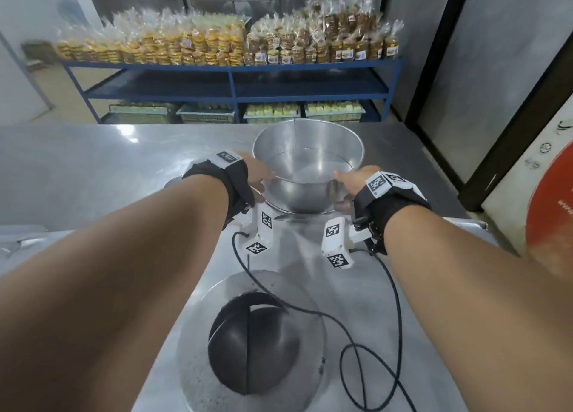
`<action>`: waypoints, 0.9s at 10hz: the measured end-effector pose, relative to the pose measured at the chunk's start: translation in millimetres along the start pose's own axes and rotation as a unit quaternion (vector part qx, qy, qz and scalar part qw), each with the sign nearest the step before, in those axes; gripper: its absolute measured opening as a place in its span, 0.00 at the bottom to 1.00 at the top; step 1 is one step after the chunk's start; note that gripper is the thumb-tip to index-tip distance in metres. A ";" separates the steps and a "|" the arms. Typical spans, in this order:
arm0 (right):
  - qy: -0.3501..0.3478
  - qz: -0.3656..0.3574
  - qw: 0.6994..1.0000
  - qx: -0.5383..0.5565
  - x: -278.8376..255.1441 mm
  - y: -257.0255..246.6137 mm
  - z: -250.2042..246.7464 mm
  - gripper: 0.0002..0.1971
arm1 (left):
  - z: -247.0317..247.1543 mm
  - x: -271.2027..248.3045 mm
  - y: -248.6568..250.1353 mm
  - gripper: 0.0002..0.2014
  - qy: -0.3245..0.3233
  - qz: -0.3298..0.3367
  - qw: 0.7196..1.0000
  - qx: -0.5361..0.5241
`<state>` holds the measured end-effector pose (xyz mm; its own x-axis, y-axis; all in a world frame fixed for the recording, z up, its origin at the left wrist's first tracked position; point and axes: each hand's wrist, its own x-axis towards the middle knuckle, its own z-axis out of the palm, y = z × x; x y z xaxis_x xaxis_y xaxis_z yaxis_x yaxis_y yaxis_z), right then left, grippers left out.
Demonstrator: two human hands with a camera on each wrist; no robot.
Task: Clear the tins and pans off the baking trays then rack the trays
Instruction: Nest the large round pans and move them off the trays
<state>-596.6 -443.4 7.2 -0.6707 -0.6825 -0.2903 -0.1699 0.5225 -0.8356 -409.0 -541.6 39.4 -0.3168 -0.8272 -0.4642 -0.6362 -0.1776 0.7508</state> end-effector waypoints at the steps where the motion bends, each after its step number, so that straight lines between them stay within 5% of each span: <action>1: -0.043 0.013 0.999 -0.029 -39.6 -5.0 -0.3 0.15 | -21.6 -46.6 0.8 0.12 -0.020 -0.007 0.999 -0.028; 3: -0.125 0.050 0.986 -0.099 -117.0 0.3 -1.3 0.13 | -47.3 -101.3 -26.4 0.13 -0.003 0.003 0.985 0.170; 4: -0.124 0.058 0.984 -0.114 -156.9 0.1 -1.8 0.15 | -50.5 -132.9 -46.5 0.17 -0.090 -0.044 0.976 0.194; 5: -0.124 0.065 0.982 -0.128 -193.6 7.8 1.1 0.18 | -43.3 -157.4 -68.0 0.15 -0.079 -0.034 0.977 0.194; 7: -0.094 0.065 0.986 -0.122 -249.2 24.7 5.5 0.21 | -21.6 -185.9 -112.6 0.23 -0.013 0.017 0.952 0.306; 9: -0.016 0.073 0.996 -0.055 -288.3 22.8 4.6 0.28 | -25.4 -227.6 -115.7 0.19 0.025 0.052 0.970 0.237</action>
<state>-403.8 -237.0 69.7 -0.6706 -0.6109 -0.4209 -0.1515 0.6682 -0.7284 -245.4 -346.4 70.1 -0.3706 -0.8539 -0.3654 -0.8584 0.1646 0.4859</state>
